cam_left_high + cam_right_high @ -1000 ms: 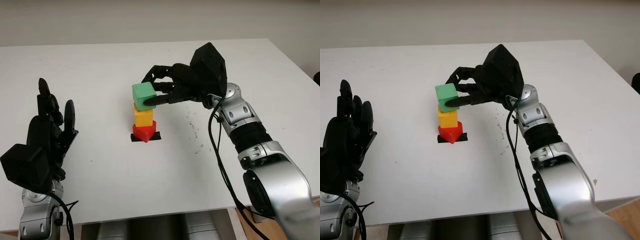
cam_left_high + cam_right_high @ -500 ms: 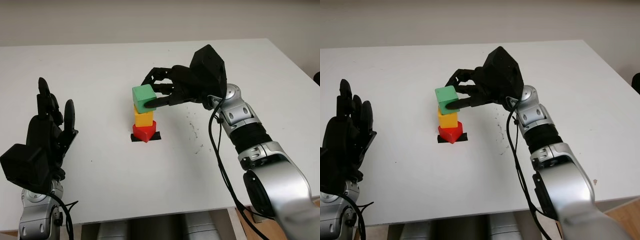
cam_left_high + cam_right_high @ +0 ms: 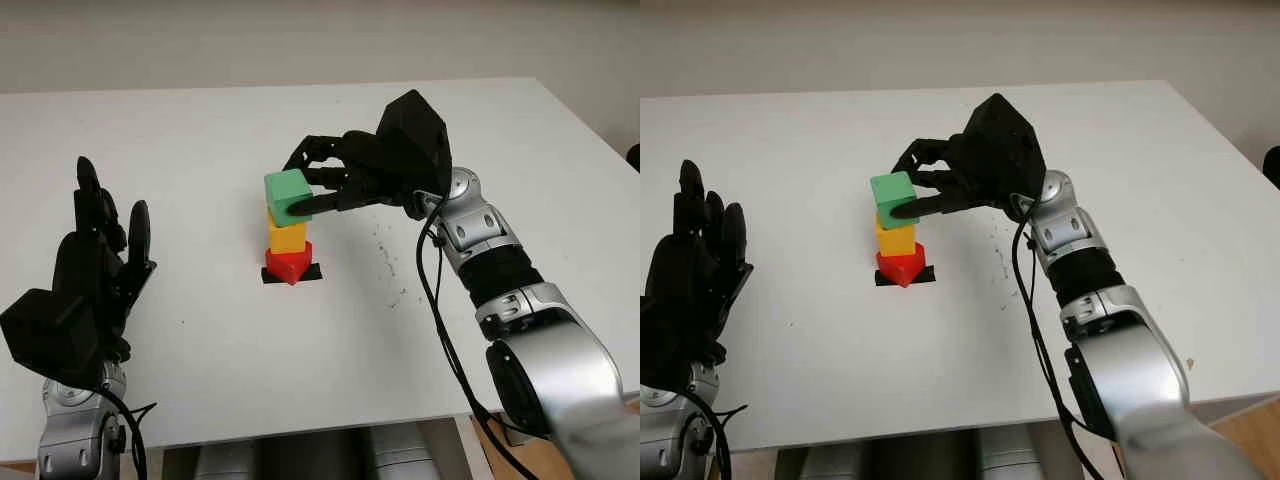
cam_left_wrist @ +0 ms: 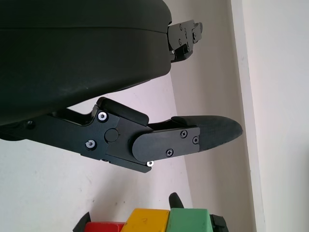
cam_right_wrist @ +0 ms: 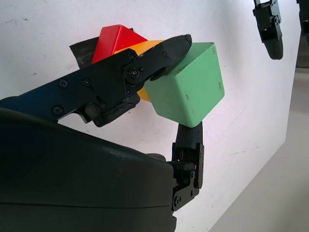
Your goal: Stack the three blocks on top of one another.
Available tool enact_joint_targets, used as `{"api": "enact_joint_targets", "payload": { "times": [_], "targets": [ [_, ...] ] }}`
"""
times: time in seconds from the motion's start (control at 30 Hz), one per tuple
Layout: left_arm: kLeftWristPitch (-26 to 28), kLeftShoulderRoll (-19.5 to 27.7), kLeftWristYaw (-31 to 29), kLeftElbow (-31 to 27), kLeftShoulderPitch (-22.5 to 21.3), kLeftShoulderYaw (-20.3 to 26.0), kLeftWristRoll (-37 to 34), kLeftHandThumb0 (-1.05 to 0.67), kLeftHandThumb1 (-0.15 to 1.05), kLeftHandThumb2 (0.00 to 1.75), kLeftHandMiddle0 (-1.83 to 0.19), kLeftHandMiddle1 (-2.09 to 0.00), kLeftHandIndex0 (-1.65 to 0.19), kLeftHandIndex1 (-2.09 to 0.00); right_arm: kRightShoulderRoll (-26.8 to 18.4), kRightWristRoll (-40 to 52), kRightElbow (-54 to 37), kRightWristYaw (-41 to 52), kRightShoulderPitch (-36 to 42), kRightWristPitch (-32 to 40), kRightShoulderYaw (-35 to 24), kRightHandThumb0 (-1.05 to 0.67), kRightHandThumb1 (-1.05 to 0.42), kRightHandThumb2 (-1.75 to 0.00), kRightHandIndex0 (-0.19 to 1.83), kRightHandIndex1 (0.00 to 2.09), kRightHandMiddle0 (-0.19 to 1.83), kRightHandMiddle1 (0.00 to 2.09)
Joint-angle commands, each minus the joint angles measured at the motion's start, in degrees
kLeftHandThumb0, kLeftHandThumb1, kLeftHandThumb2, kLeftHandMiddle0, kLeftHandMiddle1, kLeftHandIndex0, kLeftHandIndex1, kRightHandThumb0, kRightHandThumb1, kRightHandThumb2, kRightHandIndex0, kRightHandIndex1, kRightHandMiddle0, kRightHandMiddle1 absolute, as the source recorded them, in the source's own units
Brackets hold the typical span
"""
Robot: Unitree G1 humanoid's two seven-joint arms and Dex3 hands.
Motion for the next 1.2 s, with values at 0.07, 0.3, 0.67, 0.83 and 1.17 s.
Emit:
{"api": "enact_joint_targets", "payload": {
  "times": [0.07, 0.3, 0.67, 0.83, 1.17],
  "targets": [
    [-0.52, -0.12, -0.12, -0.63, 0.06, -0.04, -0.36, -0.71, 1.05, 0.53, 0.19, 0.0, 0.19, 0.0, -0.13, -0.02, -0.44, 0.33, 0.53, -0.42, 0.2, -0.5, -0.93, -0.05, 0.25, 0.05, 0.36, 1.56],
    [-0.74, 0.16, -0.26, -0.32, 0.15, -0.01, -0.21, -0.71, 1.05, 0.54, 0.19, 0.0, 0.19, 0.0, -0.35, -0.2, -0.57, 2.24, 0.14, 1.22, 0.78, -0.5, -0.92, -0.05, 0.23, 0.04, 0.27, 1.29],
    [-0.49, 0.1, -0.07, -0.3, -0.23, -0.06, -0.25, -0.7, 1.05, 0.53, 0.19, 0.0, 0.19, 0.0, -0.67, 0.64, 0.97, 4.92, -0.54, 0.99, 0.35, -0.55, -0.92, -0.06, 0.24, 0.05, 0.1, 1.02],
    [-0.47, 0.25, -0.11, -0.06, -0.49, -0.06, -0.17, -0.71, 1.05, 0.53, 0.19, 0.0, 0.19, 0.0, -0.96, 0.52, 0.75, 5.41, -0.84, 1.86, 0.57, -0.58, -0.92, -0.05, 0.18, 0.03, 0.07, 0.96],
    [-0.3, 0.16, -0.09, -0.03, -0.7, 0.02, -0.43, -0.69, 1.05, 0.52, 0.19, 0.0, 0.19, 0.0, -3.12, 2.15, -1.47, 11.31, -0.55, 0.02, 0.21, -0.69, -0.92, -0.05, -0.17, 0.01, -0.15, 0.3]
  ]
}}
